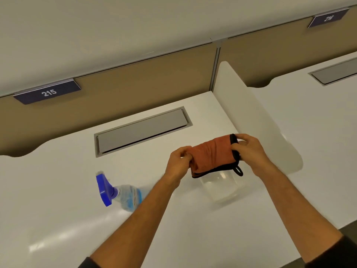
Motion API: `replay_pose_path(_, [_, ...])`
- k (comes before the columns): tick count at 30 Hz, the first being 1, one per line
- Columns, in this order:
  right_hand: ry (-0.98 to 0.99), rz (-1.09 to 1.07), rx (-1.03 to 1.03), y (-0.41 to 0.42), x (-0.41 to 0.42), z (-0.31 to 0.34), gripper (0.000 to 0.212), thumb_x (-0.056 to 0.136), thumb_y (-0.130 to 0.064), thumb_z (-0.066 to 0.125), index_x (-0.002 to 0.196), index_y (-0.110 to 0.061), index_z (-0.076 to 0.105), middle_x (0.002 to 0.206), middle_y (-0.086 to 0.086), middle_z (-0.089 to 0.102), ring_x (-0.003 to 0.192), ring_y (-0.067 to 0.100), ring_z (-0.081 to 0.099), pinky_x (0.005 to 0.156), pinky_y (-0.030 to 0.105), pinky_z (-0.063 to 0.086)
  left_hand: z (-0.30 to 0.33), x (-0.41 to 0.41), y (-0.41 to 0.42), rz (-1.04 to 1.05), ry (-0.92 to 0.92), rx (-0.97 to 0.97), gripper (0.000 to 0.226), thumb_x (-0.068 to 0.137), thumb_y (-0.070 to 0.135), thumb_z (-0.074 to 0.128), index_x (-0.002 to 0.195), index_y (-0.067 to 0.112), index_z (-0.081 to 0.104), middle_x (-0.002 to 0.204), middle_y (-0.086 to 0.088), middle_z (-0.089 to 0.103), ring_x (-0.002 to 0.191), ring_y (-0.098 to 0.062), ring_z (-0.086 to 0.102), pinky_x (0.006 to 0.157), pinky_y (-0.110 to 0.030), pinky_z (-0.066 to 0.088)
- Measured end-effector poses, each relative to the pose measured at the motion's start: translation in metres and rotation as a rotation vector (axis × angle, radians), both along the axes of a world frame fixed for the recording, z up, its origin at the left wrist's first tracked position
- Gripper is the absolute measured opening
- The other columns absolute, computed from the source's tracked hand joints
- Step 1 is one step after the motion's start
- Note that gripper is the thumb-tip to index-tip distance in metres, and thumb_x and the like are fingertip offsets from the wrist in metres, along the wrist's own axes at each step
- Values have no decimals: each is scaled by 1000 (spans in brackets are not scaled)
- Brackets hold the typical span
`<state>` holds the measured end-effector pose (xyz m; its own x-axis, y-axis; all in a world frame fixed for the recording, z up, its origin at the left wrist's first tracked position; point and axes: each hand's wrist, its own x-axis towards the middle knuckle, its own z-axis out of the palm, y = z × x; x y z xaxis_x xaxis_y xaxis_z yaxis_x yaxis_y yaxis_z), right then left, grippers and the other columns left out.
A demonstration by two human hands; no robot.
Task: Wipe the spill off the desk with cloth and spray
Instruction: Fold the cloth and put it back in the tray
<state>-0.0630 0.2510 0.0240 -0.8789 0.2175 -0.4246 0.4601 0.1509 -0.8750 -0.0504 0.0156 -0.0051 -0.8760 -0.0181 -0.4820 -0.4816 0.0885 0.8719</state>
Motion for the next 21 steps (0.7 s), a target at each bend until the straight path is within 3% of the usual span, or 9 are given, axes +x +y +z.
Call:
replay_pose_path(5, [15, 86, 181, 4, -19, -41, 38, 84, -7, 65, 119, -25, 63, 89, 1, 76, 85, 20, 73, 72, 35, 62, -36, -23, 16, -33, 147, -328, 23, 93, 6, 63, 103, 21, 76, 95, 9, 72, 89, -12, 69, 77, -17, 52])
replay_pose_path(11, [50, 70, 436, -2, -25, -74, 20, 88, -9, 62, 106, -18, 62, 86, 7, 70, 75, 23, 67, 61, 41, 61, -57, -44, 22, -196, 278, -609, 26, 89, -3, 57, 98, 15, 75, 94, 6, 57, 78, -6, 53, 66, -1, 39])
replay_pose_path(14, [93, 114, 561, -4, -28, -78, 12, 89, -6, 60, 94, -16, 64, 75, 9, 68, 65, 27, 64, 54, 39, 56, -63, -50, 26, -323, 273, -695, 21, 89, 3, 62, 100, 14, 76, 95, 3, 58, 81, -11, 54, 66, -7, 37])
replay_pose_path(17, [109, 170, 653, -11, -26, -80, 12, 88, -2, 59, 83, -13, 61, 72, 10, 66, 62, 29, 61, 53, 42, 54, -69, -48, 30, -437, 264, -775, 21, 91, 4, 62, 102, 12, 77, 98, -3, 60, 87, -20, 61, 70, -24, 48])
replay_pose_path(21, [99, 290, 790, -20, -20, -85, 8, 91, -2, 56, 89, -6, 62, 81, 15, 69, 67, 32, 62, 59, 42, 53, -71, -43, 34, -530, 296, -905, 27, 96, 3, 54, 111, 12, 75, 104, -8, 56, 91, -25, 57, 73, -37, 55])
